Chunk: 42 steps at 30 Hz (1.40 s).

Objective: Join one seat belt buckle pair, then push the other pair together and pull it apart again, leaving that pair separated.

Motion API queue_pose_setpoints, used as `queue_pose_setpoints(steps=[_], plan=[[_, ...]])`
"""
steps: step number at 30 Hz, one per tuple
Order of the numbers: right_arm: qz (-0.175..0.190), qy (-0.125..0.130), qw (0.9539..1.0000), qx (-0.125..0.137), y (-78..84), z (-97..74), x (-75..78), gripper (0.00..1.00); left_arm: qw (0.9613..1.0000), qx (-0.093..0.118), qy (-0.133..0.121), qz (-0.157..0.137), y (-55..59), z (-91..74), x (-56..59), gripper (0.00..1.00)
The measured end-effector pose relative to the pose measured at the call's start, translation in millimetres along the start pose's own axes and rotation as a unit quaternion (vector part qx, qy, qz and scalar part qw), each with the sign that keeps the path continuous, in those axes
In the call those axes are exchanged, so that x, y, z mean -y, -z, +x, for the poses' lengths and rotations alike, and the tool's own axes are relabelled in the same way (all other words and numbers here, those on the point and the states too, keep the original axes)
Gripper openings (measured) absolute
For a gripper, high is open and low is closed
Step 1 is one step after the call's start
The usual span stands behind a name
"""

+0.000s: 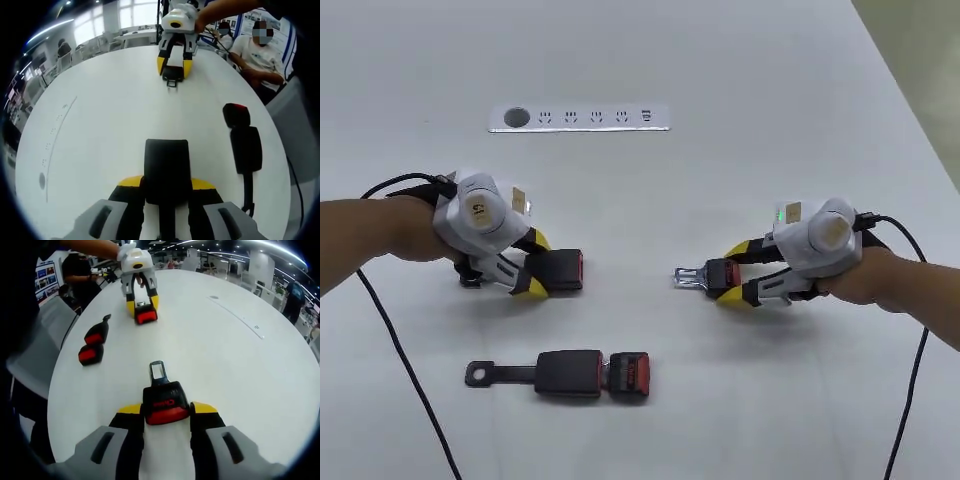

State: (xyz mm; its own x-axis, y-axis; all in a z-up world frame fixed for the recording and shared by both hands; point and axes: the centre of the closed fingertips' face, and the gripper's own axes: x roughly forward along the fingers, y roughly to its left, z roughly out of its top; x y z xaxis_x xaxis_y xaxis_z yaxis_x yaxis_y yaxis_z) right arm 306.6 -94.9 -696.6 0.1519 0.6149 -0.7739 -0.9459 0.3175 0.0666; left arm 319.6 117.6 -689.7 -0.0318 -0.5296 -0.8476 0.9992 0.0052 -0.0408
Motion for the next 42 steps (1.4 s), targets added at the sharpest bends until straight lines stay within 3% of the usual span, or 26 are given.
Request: queue_pose_setpoints(steps=[11,12,13,15,17,20,21,24,26,27,30,31,32,34,35,37,39,40,42], plan=[[-0.011,0.006,0.9999,-0.002,-0.5,-1.7,-1.6,0.35,1.0000,-0.002,-0.006,0.005,1.0,1.1,-1.1,0.34],[-0.012,0.010,0.9999,-0.004,0.2,-1.7,-2.0,0.35,0.9998,-0.006,-0.014,-0.016,2.0,1.2,-2.5,0.35],[-0.002,0.021,0.9998,-0.003,-0.4,-1.2,-1.4,0.35,0.9993,0.003,-0.010,-0.035,-1.6,1.2,0.5,0.37],[0.039,0.037,0.9985,0.006,-2.9,-1.6,-2.0,0.39,0.9970,0.016,-0.009,-0.076,-7.0,-2.7,6.9,0.48],[0.046,0.060,0.9968,0.024,-8.6,-3.3,2.4,0.49,0.9962,0.014,-0.026,-0.082,-4.3,-5.6,2.3,0.59],[0.071,0.087,0.9929,0.039,-12.6,-6.7,5.4,0.57,0.9932,0.027,-0.063,-0.094,-2.6,-13.8,-9.4,0.66],[0.073,0.103,0.9907,0.052,-16.8,-9.8,7.1,0.58,0.9902,0.034,-0.087,-0.105,-3.4,-17.8,-14.8,0.70],[0.103,0.137,0.9826,0.072,-22.7,-17.4,9.3,0.62,0.9788,0.068,-0.113,-0.157,-7.4,-24.2,-20.4,0.82],[0.117,0.169,0.9737,0.098,-30.9,-23.1,14.9,0.67,0.9694,0.075,-0.138,-0.188,-6.5,-31.7,-23.1,0.83],[0.130,0.186,0.9668,0.119,-39.3,-29.3,14.9,0.69,0.9641,0.081,-0.144,-0.207,-9.4,-36.0,-19.8,0.85],[0.150,0.211,0.9568,0.132,-48.4,-37.4,12.2,0.72,0.9537,0.107,-0.169,-0.225,-9.8,-43.2,-22.4,0.92],[0.155,0.226,0.9512,0.142,-52.8,-40.8,11.4,0.74,0.9469,0.115,-0.180,-0.240,-11.6,-50.8,-22.4,0.93],[0.155,0.235,0.9483,0.146,-56.2,-43.8,9.7,0.77,0.9430,0.122,-0.184,-0.249,-11.2,-53.2,-22.3,0.94],[0.154,0.272,0.9400,0.136,-55.0,-49.7,8.5,0.81,0.9381,0.133,-0.201,-0.249,-11.5,-61.6,-22.8,0.94],[0.159,0.277,0.9373,0.140,-55.7,-50.7,9.2,0.82,0.9338,0.136,-0.214,-0.252,-12.6,-69.5,-21.9,0.96],[0.175,0.290,0.9272,0.160,-57.2,-53.6,10.9,0.86,0.9278,0.145,-0.215,-0.269,-10.9,-75.1,-17.1,1.00],[0.182,0.293,0.9250,0.159,-58.5,-53.8,3.1,0.89,0.9237,0.149,-0.226,-0.271,-5.4,-78.3,-14.4,1.00],[0.186,0.293,0.9241,0.161,-59.6,-54.1,-0.1,0.89,0.9181,0.157,-0.235,-0.277,-5.3,-83.3,-11.8,1.00],[0.189,0.297,0.9214,0.164,-57.9,-53.6,-1.5,0.89,0.9155,0.162,-0.239,-0.280,-4.0,-88.3,-4.8,1.00]])
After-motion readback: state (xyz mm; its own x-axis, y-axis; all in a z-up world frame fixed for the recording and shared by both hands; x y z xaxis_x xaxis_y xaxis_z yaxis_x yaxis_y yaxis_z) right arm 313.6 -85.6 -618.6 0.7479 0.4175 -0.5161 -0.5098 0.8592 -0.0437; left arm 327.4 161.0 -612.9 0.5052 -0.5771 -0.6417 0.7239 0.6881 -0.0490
